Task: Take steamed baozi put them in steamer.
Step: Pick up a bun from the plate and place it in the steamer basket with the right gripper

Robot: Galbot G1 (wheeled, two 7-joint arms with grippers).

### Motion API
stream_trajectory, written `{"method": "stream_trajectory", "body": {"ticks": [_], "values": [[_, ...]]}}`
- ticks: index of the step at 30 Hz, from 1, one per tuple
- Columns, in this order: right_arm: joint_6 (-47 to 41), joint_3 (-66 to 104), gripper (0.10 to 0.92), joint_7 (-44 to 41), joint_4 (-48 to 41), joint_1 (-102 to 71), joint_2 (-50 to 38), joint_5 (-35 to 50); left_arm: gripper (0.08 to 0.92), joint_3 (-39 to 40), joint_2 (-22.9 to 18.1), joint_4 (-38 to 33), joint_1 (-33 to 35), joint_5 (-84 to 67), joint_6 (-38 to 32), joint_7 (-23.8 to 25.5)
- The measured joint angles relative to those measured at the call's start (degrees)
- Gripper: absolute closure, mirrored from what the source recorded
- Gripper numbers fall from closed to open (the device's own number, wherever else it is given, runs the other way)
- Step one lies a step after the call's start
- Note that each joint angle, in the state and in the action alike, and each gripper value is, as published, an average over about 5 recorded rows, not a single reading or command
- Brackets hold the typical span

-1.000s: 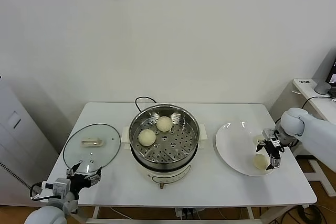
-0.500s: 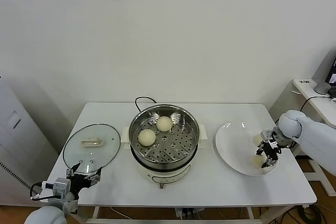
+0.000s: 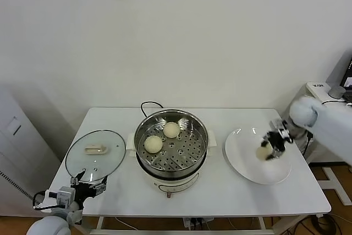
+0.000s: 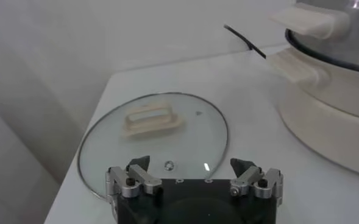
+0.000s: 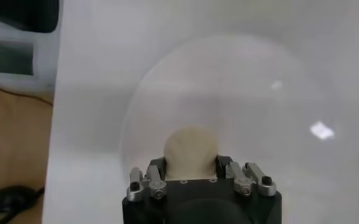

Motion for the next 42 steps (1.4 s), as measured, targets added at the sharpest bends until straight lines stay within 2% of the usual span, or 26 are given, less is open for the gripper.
{"method": "stream_trajectory", "body": {"ticks": [11,22,32,42], "values": [[7.2,-3.1,0.508,0.1,1.3,11.9,13.0,6.0,0.177,0.4,0.1,0.0,0.3,0.2,-0.3,0.0],[21.5,-4.5,0.508,-0.2,3.3,13.8,26.4,3.5,0.177,0.5,0.3,-0.3,0.3,0.4,-0.4,0.0],[31.0,-6.3,0.508,-0.2,9.9,12.7,29.5,-1.4,0.177,0.4,0.5,0.1,0.4,0.3,-0.6,0.1],[36.0,-6.7,0.508,-0.8,14.6,9.8,29.0,-8.0,0.177,0.2,0.4,-0.1,0.7,0.3,-0.7,0.1]]}}
